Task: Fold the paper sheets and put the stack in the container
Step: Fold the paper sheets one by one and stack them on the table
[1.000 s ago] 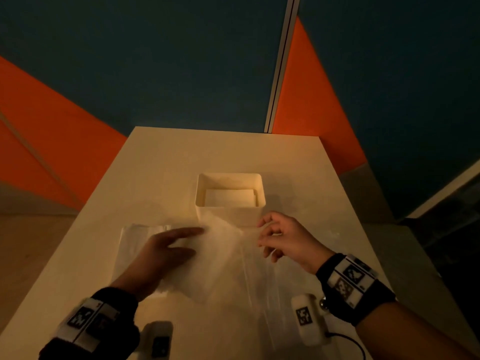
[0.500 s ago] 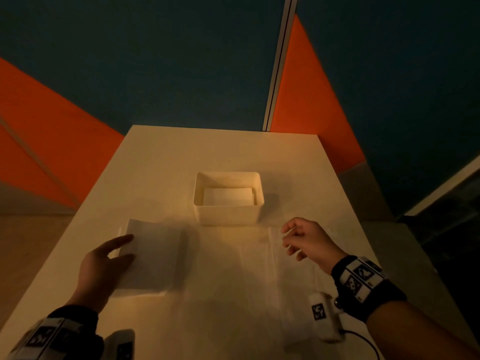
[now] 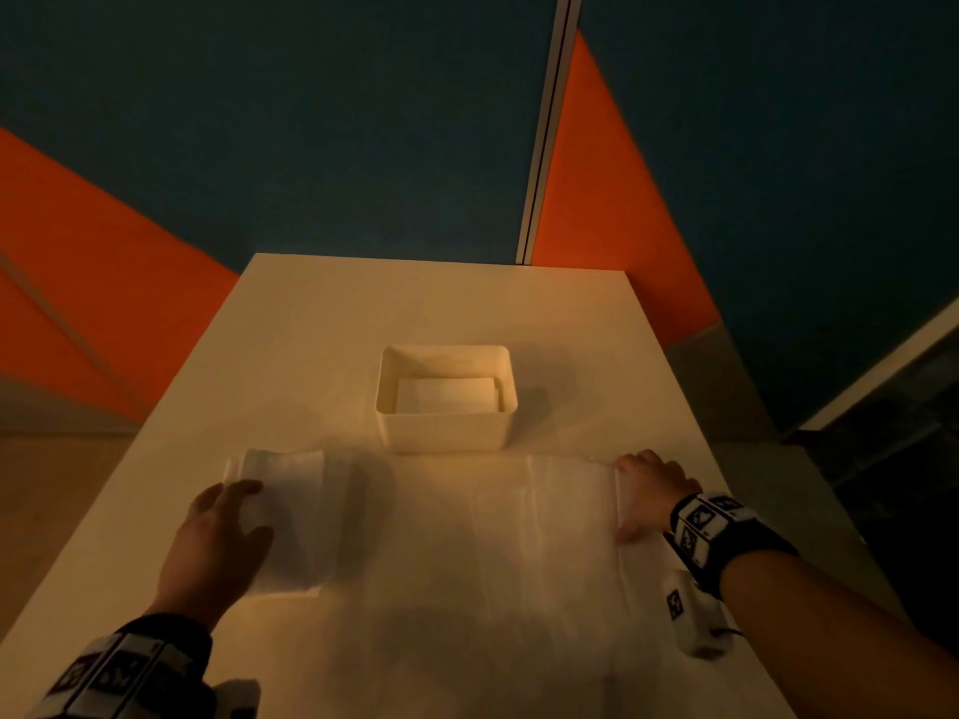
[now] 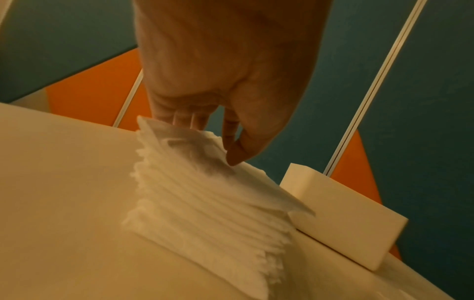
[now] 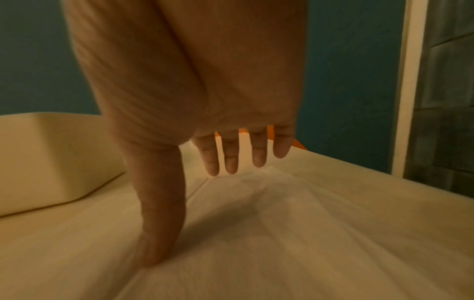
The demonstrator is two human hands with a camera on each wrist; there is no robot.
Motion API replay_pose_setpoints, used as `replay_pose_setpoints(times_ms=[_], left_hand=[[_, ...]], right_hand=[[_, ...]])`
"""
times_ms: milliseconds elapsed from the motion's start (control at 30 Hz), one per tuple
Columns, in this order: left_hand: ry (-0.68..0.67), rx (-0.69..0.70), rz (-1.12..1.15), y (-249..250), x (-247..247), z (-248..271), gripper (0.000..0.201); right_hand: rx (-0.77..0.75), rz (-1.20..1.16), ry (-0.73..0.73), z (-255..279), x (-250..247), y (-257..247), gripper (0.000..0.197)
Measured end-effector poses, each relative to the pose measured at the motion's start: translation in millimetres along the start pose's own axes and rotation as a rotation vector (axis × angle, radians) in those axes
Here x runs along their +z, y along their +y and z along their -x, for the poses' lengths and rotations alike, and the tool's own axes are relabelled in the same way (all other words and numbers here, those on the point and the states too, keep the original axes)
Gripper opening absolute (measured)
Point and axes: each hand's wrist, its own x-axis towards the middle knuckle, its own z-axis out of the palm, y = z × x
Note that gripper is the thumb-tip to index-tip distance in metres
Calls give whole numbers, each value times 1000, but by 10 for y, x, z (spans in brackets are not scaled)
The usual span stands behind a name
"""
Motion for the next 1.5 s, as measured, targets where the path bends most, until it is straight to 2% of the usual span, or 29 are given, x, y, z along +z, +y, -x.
replay_pose_setpoints(times_ms=[333, 633, 700, 733, 833, 867, 900, 967, 1067, 1167, 1233, 1333, 1367, 1433, 1500], left_hand=[[-29, -6, 32, 132, 19, 8, 50], [-17, -62, -52, 79, 47, -47, 57], [31, -43, -109, 102, 37, -44, 61], [60, -16, -131, 118, 30, -36, 62], [149, 82, -160, 213, 16, -33, 59], [174, 120, -157, 267, 12, -35, 58], [187, 156, -146, 326, 13, -40, 57], [181, 226, -122, 471, 26, -28, 54], [81, 325, -68, 704, 55, 17, 46], [-150, 363, 157, 952, 104, 90, 38], [-348, 295, 297, 1112, 149, 159, 41], [-707, 129, 473, 1292, 221, 258, 60], [-796, 93, 563, 1335, 231, 291, 58], [-870, 37, 811, 1404, 233, 351, 45], [-865, -35, 1085, 1453, 219, 372, 43]], right_hand=[[-11, 20, -26, -108, -50, 20, 99], [-29, 36, 5, -109, -70, 7, 96], [-49, 11, 26, -89, -95, 29, 84], [-67, -13, 35, -85, -121, 52, 70], [-172, -131, 26, -35, -278, 136, 14], [-216, -163, 9, -9, -342, 156, 5], [-255, -183, 5, 12, -401, 165, 15], [-301, -232, 11, 74, -529, 148, 16], [-386, -364, 17, 233, -684, 62, 14], [-445, -648, -25, 454, -790, -68, 8], [-455, -863, -54, 578, -805, -168, 7], [-474, -1176, -86, 738, -756, -324, 11], [-473, -1265, -88, 772, -724, -369, 14], [-451, -1407, -78, 843, -665, -457, 16], [-432, -1536, -89, 869, -587, -523, 18]])
